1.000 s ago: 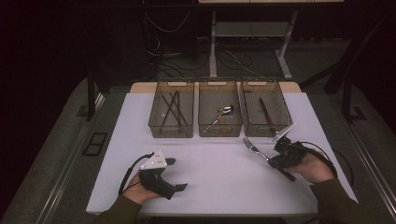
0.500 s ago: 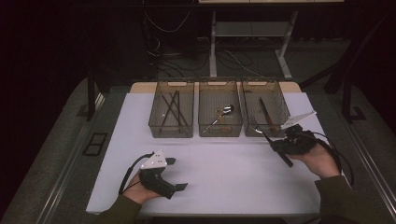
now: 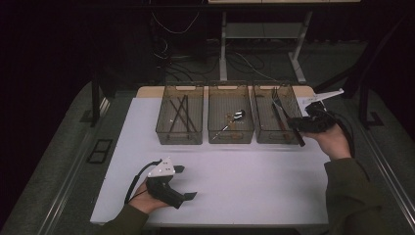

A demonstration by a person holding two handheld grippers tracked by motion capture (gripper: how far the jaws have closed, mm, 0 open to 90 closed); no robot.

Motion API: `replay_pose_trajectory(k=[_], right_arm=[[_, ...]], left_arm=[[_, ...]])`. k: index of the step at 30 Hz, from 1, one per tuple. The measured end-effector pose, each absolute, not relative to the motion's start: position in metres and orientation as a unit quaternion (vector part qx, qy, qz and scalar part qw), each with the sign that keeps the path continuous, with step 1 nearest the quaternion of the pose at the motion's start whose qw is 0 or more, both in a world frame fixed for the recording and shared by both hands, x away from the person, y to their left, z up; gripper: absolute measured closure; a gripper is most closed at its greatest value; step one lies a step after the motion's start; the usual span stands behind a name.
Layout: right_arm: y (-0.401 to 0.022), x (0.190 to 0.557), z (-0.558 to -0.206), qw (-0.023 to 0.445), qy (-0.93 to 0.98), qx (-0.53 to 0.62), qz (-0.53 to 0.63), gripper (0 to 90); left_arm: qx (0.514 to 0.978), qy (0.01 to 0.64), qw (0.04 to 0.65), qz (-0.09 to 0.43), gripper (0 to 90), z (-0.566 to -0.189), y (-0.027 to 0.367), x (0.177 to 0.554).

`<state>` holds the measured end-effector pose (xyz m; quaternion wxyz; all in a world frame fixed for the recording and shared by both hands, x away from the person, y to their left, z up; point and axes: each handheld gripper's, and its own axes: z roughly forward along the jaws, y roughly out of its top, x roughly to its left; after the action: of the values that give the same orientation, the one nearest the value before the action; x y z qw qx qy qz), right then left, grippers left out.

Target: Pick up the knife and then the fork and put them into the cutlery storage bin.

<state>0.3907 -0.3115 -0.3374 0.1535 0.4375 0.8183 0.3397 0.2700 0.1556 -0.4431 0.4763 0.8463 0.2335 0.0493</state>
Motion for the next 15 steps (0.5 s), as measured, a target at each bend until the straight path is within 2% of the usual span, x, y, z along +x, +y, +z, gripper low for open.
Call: replay_pose_trajectory(k=[7,15], right_arm=[[-0.313,0.420,-0.330,0.184,0.807,0.452,0.333,77.5],[-0.315,0.454,-0.348,0.186,0.797,0.480,0.316,77.5]], left_arm=[[0.846,0.233,0.477,0.048,0.0,-0.443,0.156,0.270],[0.845,0.234,0.479,0.047,0.0,-0.443,0.156,0.269]])
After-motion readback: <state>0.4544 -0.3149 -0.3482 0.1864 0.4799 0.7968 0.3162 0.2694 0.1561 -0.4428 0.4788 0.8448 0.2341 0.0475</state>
